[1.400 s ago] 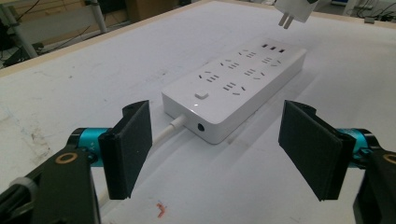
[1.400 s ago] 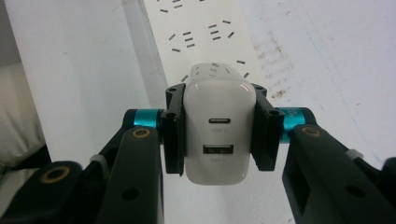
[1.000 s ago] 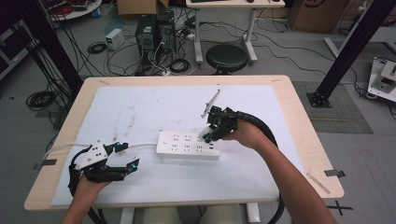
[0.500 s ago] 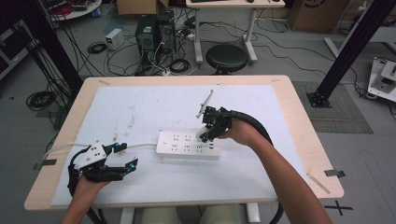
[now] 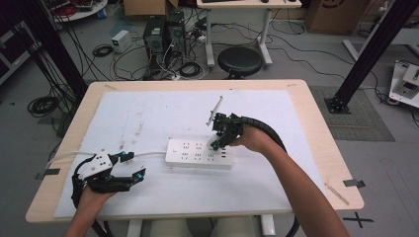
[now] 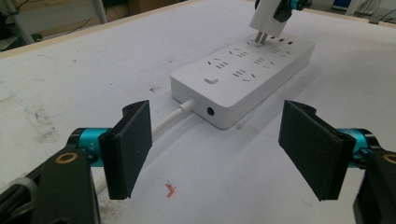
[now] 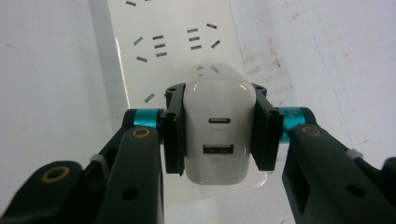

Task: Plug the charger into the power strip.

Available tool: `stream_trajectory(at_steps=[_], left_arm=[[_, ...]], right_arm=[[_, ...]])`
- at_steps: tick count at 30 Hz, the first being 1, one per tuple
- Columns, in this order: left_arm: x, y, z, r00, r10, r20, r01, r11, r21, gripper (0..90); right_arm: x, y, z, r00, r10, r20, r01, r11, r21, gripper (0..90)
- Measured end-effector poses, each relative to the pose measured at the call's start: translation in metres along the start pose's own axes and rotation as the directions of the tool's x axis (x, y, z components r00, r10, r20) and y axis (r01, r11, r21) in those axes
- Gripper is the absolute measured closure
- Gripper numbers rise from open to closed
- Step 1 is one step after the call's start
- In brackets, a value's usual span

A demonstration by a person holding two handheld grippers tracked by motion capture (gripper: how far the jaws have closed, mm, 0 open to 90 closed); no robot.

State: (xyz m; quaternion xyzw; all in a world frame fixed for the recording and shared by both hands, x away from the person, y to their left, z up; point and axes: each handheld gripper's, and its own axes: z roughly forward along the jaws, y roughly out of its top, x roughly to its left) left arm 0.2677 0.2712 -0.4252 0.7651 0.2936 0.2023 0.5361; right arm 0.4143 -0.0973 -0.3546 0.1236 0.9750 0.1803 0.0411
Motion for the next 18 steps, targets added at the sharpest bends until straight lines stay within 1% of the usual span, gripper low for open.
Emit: stream_trajectory(at_steps=[1,3,4,5,6,7,11,13,15,16,17,18], left_arm=[[0.0,0.0,0.0,1.0,0.0,0.001,0.0,1.0,0.0,25.9],[0.0,0.0,0.001,1.0,-0.004,0.002,0.004,1.0,-0.001,25.9],[0.0,0.0,0.001,1.0,-0.004,0.003,0.004,1.0,-0.001,25.9],[0.0,0.0,0.001,1.0,-0.004,0.003,0.004,1.0,-0.001,25.9],[0.0,0.0,0.001,1.0,-0.004,0.003,0.004,1.0,-0.001,25.9],[0.0,0.0,0.001,1.0,-0.004,0.003,0.004,1.0,-0.002,25.9],[0.0,0.0,0.001,1.0,-0.002,0.004,0.002,1.0,-0.002,25.9],[0.0,-0.001,0.001,1.0,-0.005,0.003,0.005,1.0,0.0,25.9],[0.0,-0.001,0.001,1.0,-0.004,0.003,0.004,1.0,0.0,25.9],[0.0,-0.001,0.001,1.0,-0.005,0.003,0.005,1.0,0.0,25.9],[0.0,-0.001,0.001,1.0,-0.004,0.003,0.004,1.0,0.0,25.9],[0.0,-0.001,0.001,1.0,-0.006,0.003,0.006,1.0,-0.001,25.9]], right_arm=[[0.001,0.001,0.0,1.0,0.0,-0.002,0.0,1.0,0.011,63.6],[0.001,0.003,0.0,0.9995,-0.03,0.005,0.03,0.999,0.018,63.6],[0.002,0.004,0.0,0.9993,-0.037,0.005,0.037,0.999,0.032,63.6],[0.002,0.004,0.0,0.9993,-0.037,0.005,0.037,0.999,0.032,63.6],[0.003,0.006,0.0,0.9989,-0.047,0.005,0.047,0.998,0.038,63.6],[0.004,0.011,0.001,0.9971,-0.075,0.016,0.074,0.995,0.061,63.6],[0.005,0.015,0.002,0.9957,-0.091,0.014,0.09,0.993,0.079,63.6],[0.005,0.016,0.002,0.9958,-0.09,0.013,0.089,0.993,0.084,63.6],[0.005,0.018,0.002,0.9943,-0.105,0.015,0.103,0.99,0.099,63.7],[0.006,0.018,0.002,0.995,-0.099,0.014,0.097,0.99,0.098,63.7],[0.007,0.021,0.003,0.9921,-0.124,0.022,0.12,0.985,0.121,63.8],[0.007,0.021,0.003,0.9921,-0.124,0.022,0.12,0.985,0.121,63.8]])
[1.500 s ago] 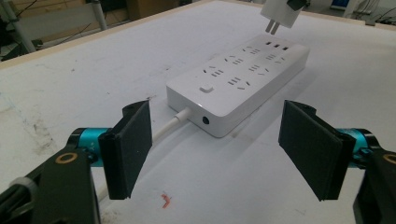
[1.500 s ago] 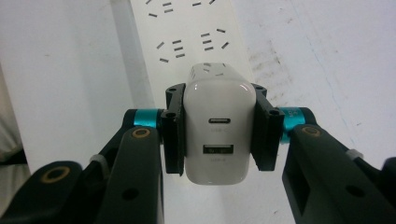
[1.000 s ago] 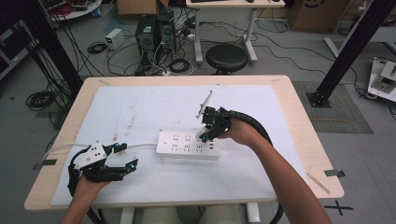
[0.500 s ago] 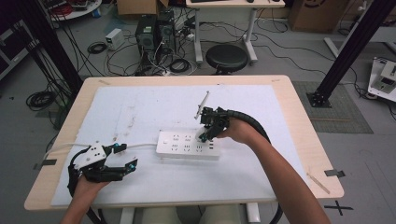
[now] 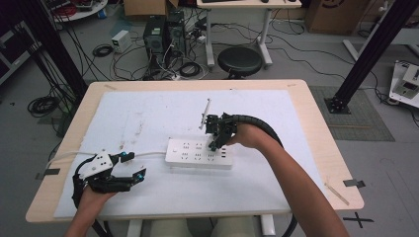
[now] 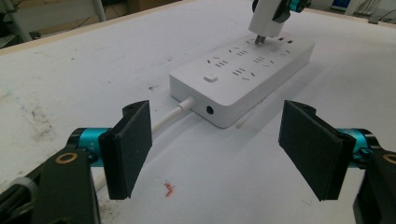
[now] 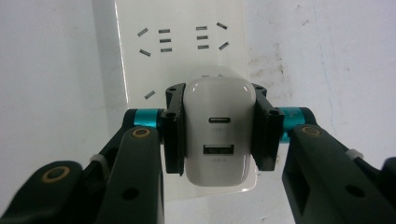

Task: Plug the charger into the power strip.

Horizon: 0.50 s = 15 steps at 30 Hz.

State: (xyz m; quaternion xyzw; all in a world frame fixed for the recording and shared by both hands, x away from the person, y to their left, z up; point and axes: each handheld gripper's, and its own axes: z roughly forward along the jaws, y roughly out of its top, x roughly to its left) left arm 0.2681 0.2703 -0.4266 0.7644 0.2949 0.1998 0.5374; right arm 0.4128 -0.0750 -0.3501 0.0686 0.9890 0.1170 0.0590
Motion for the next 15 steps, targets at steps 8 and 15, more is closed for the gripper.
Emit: stream_trajectory(at_steps=[8,15], left_arm=[[-0.001,0.0,0.001,1.0,0.003,0.008,-0.003,1.0,0.006,25.9],[-0.003,0.0,0.001,1.0,0.001,0.006,-0.001,1.0,0.005,25.9]], right_arm=[[-0.003,0.01,0.002,0.9997,-0.015,-0.021,0.016,0.999,0.042,64.0],[-0.003,0.016,0.003,0.9992,-0.026,-0.031,0.028,0.997,0.07,64.0]])
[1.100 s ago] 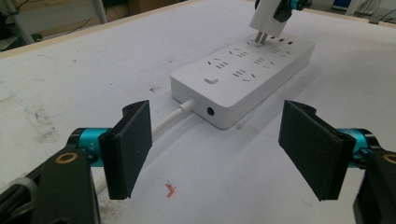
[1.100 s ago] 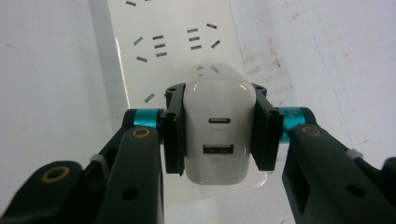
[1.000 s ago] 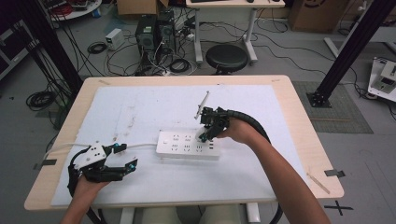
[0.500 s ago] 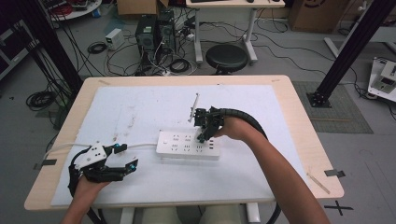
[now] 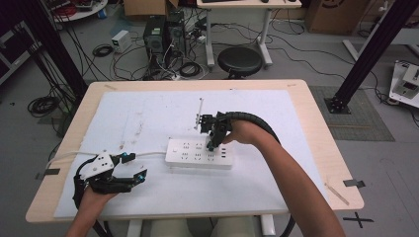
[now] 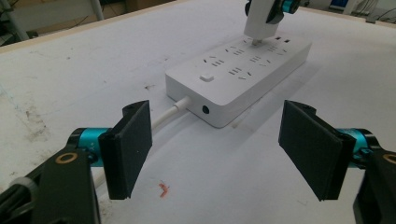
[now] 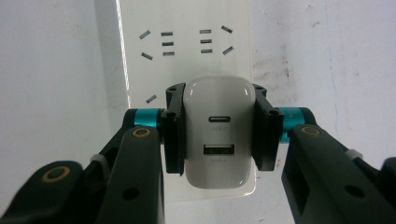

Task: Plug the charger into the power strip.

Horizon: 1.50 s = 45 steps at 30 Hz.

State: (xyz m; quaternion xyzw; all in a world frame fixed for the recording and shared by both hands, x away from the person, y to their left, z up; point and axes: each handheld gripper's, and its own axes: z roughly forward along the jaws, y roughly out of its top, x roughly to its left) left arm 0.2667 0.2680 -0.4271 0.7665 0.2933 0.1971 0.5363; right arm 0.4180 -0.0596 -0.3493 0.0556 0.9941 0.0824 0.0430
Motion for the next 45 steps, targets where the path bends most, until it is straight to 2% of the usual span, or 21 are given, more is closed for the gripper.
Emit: stream_trajectory(at_steps=[5,6,10,17,22,28,39,43,45], left_arm=[[0.0,-0.001,-0.002,1.0,-0.003,-0.003,0.003,1.0,-0.002,25.9],[0.0,-0.001,-0.002,1.0,-0.002,-0.005,0.002,1.0,-0.003,25.9],[0.001,-0.004,-0.003,0.9999,-0.011,-0.007,0.011,0.9999,0.0,25.9],[-0.001,-0.003,0.0,1.0,-0.007,-0.001,0.007,1.0,-0.005,25.9],[-0.001,-0.002,0.002,1.0,-0.004,0.004,0.004,1.0,-0.004,25.8],[-0.002,-0.003,0.002,0.9999,-0.01,0.006,0.01,0.9999,-0.007,25.9],[-0.002,-0.003,0.005,0.9999,-0.013,0.007,0.013,0.9999,-0.005,25.9],[-0.002,-0.003,0.005,0.9999,-0.015,0.008,0.015,0.9999,-0.008,25.9],[-0.001,-0.003,0.004,0.9998,-0.018,0.006,0.018,0.9998,-0.012,25.9]], right_arm=[[0.0,0.007,0.002,0.9998,-0.022,0.001,0.022,0.999,0.029,64.1],[0.002,0.008,0.01,0.9992,-0.039,0.01,0.038,0.998,0.053,64.1],[0.0,0.008,0.01,0.9995,-0.03,0.005,0.03,0.999,0.043,64.1],[0.004,0.013,0.013,0.9992,-0.035,0.018,0.034,0.997,0.071,64.2],[0.002,0.015,0.014,0.9991,-0.042,0.01,0.041,0.996,0.083,64.2],[0.001,0.016,0.015,0.9996,-0.027,0.003,0.027,0.994,0.104,64.2],[-0.001,0.016,0.016,0.9993,-0.038,-0.003,0.038,0.993,0.111,64.1],[-0.001,0.015,0.016,0.9996,-0.026,-0.004,0.026,0.994,0.103,64.0],[0.0,0.011,0.017,0.9998,-0.019,0.0,0.019,0.998,0.065,63.6]])
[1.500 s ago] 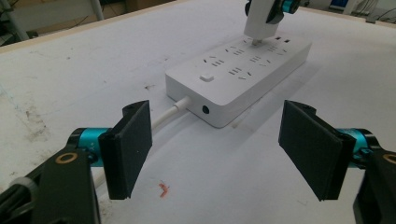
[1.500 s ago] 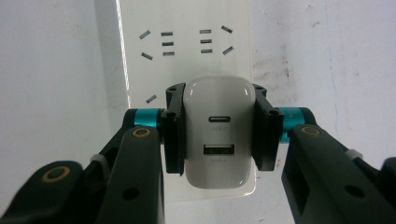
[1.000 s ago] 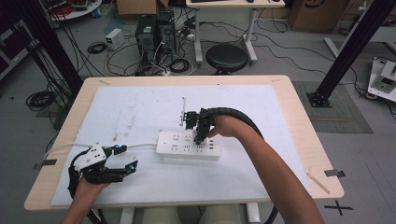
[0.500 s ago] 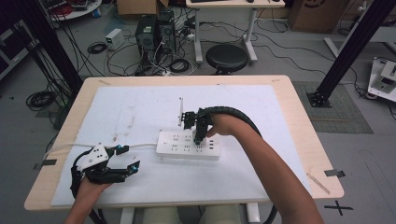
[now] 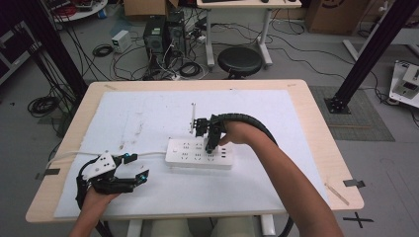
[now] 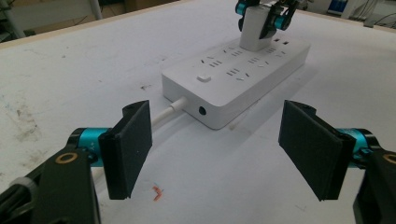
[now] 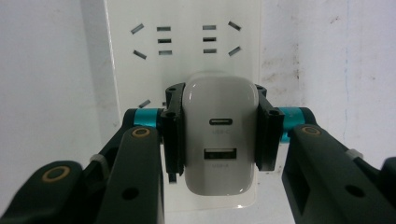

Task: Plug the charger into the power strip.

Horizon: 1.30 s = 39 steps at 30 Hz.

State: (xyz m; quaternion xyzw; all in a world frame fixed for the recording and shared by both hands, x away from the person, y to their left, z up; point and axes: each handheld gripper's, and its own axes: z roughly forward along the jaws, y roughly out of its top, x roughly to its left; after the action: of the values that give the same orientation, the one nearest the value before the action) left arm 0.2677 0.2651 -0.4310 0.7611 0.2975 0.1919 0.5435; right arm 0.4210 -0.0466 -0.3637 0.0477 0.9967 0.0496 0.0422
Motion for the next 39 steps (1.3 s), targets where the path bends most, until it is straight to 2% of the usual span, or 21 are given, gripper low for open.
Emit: stream_trajectory(at_steps=[4,6,8,10,12,15,18,20,21,22,23,24,26,27,29,32,34,35,37,39], left_arm=[[0.0,0.0,-0.002,1.0,0.0,-0.004,0.0,1.0,-0.005,25.9],[0.0,-0.001,-0.003,1.0,-0.002,-0.006,0.002,1.0,-0.003,25.9],[0.001,-0.002,-0.005,0.9999,-0.007,-0.009,0.007,0.9999,-0.008,25.9],[0.001,-0.002,-0.006,0.9999,-0.008,-0.011,0.008,0.9999,-0.012,25.9],[0.002,-0.003,-0.007,0.9999,-0.012,-0.012,0.012,0.9999,-0.012,25.9],[0.002,-0.003,-0.007,0.9999,-0.012,-0.011,0.012,0.9998,-0.013,25.9],[0.001,-0.003,-0.006,0.9999,-0.013,-0.011,0.013,0.9998,-0.017,25.9],[0.001,-0.002,-0.007,0.9998,-0.015,-0.014,0.015,0.9996,-0.024,25.9],[0.001,-0.003,-0.007,0.9998,-0.016,-0.015,0.016,0.9996,-0.024,25.9],[0.001,-0.003,-0.007,0.9998,-0.015,-0.014,0.015,0.9996,-0.023,25.9],[0.001,-0.003,-0.007,0.9998,-0.015,-0.014,0.015,0.9996,-0.023,25.9],[0.001,-0.002,-0.007,0.9998,-0.015,-0.014,0.015,0.9996,-0.023,25.9],[0.0,-0.002,-0.007,0.9998,-0.014,-0.013,0.014,0.9996,-0.025,25.9],[0.0,-0.002,-0.007,0.9999,-0.011,-0.013,0.01,0.9997,-0.024,25.9],[-0.001,-0.002,-0.007,0.9998,-0.015,-0.009,0.014,0.9995,-0.028,25.9],[-0.002,-0.002,-0.006,0.9999,-0.014,-0.009,0.014,0.9995,-0.029,25.9],[-0.002,-0.002,-0.006,0.9999,-0.011,-0.008,0.01,0.9995,-0.03,25.9],[-0.002,-0.001,-0.006,0.9999,-0.011,-0.006,0.011,0.9994,-0.032,25.9],[-0.002,0.0,-0.006,0.9999,-0.011,-0.005,0.011,0.9994,-0.033,25.9],[-0.002,0.001,-0.006,1.0,-0.007,-0.006,0.007,0.9994,-0.035,25.9]], right_arm=[[-0.001,-0.006,0.001,0.9999,0.011,-0.005,-0.011,0.998,-0.056,62.7],[-0.002,-0.008,0.002,0.9988,0.047,-0.014,-0.047,0.997,-0.059,59.8],[-0.003,-0.009,0.003,0.9963,0.084,-0.018,-0.085,0.995,-0.051,48.9],[-0.006,-0.012,-0.001,0.9931,0.115,-0.02,-0.117,0.989,-0.089,40.3],[-0.008,-0.016,-0.008,0.987,0.157,-0.034,-0.161,0.975,-0.153,31.6],[-0.007,-0.02,-0.016,0.9809,0.191,-0.034,-0.194,0.958,-0.211,25.1],[-0.007,-0.026,-0.022,0.9712,0.236,-0.034,-0.236,0.934,-0.267,20.5],[-0.005,-0.03,-0.026,0.9665,0.256,-0.015,-0.249,0.922,-0.296,19.1],[-0.004,-0.034,-0.029,0.9605,0.278,0.01,-0.261,0.912,-0.315,18.7],[-0.003,-0.037,-0.03,0.96,0.28,0.014,-0.26,0.908,-0.329,18.7],[-0.003,-0.037,-0.03,0.96,0.28,0.014,-0.26,0.908,-0.329,18.7],[-0.002,-0.044,-0.033,0.9586,0.284,0.023,-0.258,0.899,-0.353,18.7],[-0.001,-0.052,-0.036,0.959,0.283,-0.007,-0.266,0.893,-0.364,18.7],[-0.001,-0.056,-0.038,0.9535,0.301,-0.007,-0.282,0.884,-0.374,18.7],[-0.001,-0.063,-0.041,0.935,0.354,-0.016,-0.333,0.863,-0.38,18.7],[0.001,-0.074,-0.045,0.9389,0.342,-0.035,-0.326,0.854,-0.404,18.6],[0.003,-0.081,-0.047,0.9322,0.36,-0.037,-0.342,0.841,-0.419,12.3],[0.004,-0.084,-0.048,0.9267,0.375,-0.03,-0.351,0.835,-0.423,12.3],[0.005,-0.092,-0.05,0.9232,0.384,-0.007,-0.347,0.824,-0.447,12.3],[0.007,-0.099,-0.052,0.9128,0.408,0.001,-0.364,0.815,-0.451,12.3]])
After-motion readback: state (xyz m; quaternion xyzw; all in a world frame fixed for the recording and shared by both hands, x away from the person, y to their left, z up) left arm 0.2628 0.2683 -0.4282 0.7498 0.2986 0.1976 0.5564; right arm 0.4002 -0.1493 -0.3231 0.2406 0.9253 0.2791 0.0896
